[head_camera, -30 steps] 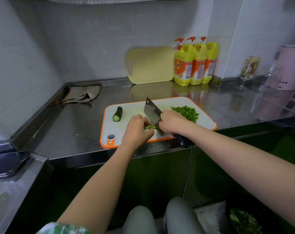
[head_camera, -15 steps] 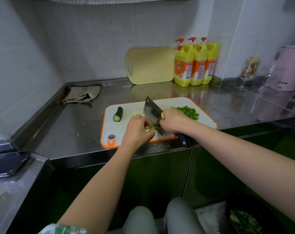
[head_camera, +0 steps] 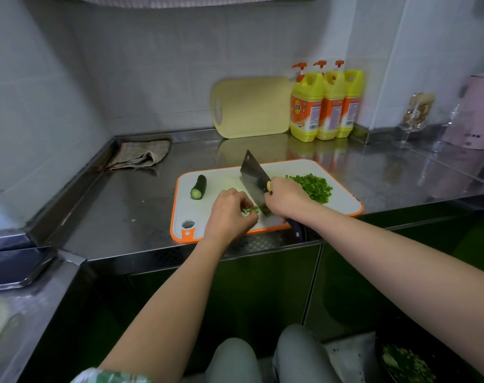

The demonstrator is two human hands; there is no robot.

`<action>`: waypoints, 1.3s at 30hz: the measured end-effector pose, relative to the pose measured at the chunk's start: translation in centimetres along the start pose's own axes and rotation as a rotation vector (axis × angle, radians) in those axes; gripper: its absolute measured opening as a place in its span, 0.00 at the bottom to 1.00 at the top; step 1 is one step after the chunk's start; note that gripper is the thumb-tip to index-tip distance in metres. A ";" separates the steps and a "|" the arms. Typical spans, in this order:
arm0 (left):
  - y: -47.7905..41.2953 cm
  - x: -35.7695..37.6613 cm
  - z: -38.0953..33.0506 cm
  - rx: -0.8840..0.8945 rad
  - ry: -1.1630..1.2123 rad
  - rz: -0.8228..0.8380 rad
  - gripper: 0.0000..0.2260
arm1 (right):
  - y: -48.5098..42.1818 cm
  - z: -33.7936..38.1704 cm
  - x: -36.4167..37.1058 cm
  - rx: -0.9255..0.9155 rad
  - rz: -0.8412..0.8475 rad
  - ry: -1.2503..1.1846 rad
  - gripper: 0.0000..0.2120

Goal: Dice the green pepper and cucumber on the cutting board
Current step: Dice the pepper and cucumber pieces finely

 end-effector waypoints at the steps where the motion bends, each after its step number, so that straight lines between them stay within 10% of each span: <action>1: 0.0 0.0 0.0 0.002 -0.008 0.001 0.08 | 0.0 -0.1 -0.3 -0.006 -0.015 -0.017 0.07; 39: 1.0 -0.7 0.3 -0.059 -0.163 -0.043 0.06 | 0.7 0.5 -0.1 -0.098 0.035 0.111 0.13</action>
Point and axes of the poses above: each hand's wrist, its own y-axis away from the middle knuckle, its own x-axis out of the palm, z = x × y, the point moved 4 cm from there along -y, towards the middle knuckle, and after that the axes turned 8 degrees about x, right-handed, at the moved point
